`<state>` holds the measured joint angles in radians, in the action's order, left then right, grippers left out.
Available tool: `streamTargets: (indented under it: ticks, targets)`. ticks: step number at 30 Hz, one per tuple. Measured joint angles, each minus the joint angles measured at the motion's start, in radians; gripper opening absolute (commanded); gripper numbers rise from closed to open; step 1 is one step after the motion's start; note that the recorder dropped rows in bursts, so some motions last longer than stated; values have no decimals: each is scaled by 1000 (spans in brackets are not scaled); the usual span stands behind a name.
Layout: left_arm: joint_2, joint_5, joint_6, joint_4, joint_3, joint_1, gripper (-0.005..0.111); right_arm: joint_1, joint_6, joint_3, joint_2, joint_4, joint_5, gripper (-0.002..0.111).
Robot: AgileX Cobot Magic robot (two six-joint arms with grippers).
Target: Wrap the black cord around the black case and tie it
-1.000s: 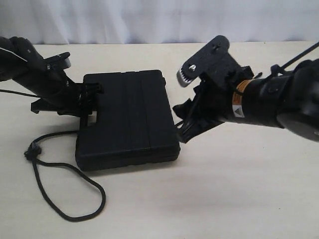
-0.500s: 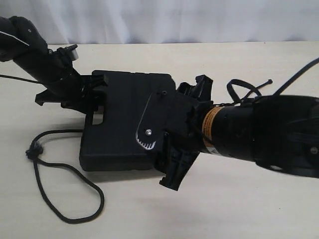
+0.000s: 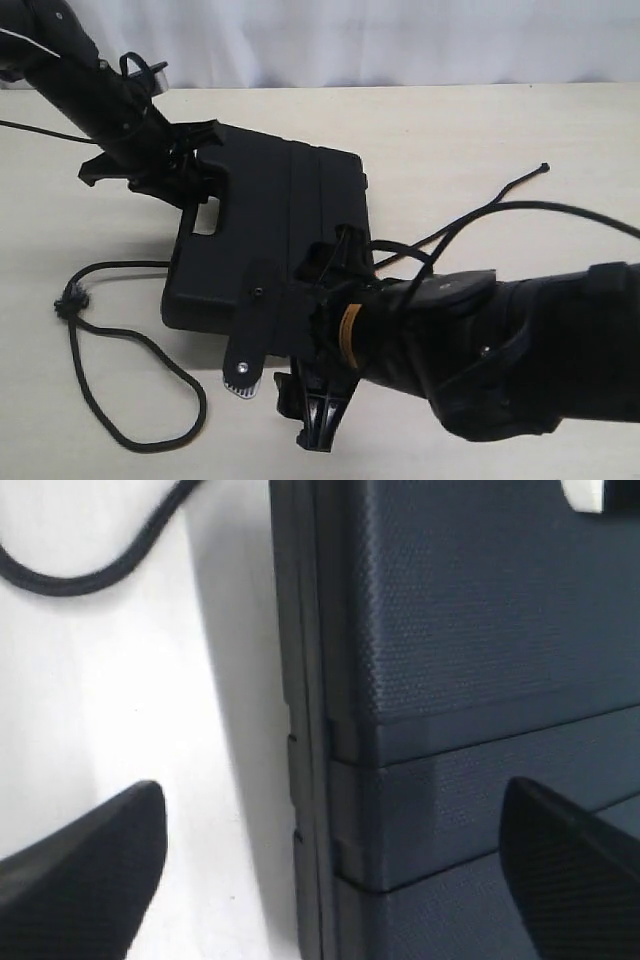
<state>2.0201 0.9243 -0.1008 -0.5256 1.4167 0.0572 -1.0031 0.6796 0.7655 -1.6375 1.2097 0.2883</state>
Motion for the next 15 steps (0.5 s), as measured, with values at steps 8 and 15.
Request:
streamTargets:
  ticks: [8,15]
  targets:
    - [0,62,0,-2,65,0,6,-111,592,0,-69,481,263,84]
    - [0,71,0,-20,88,0,6,-195,741,27,-157,528,393,84]
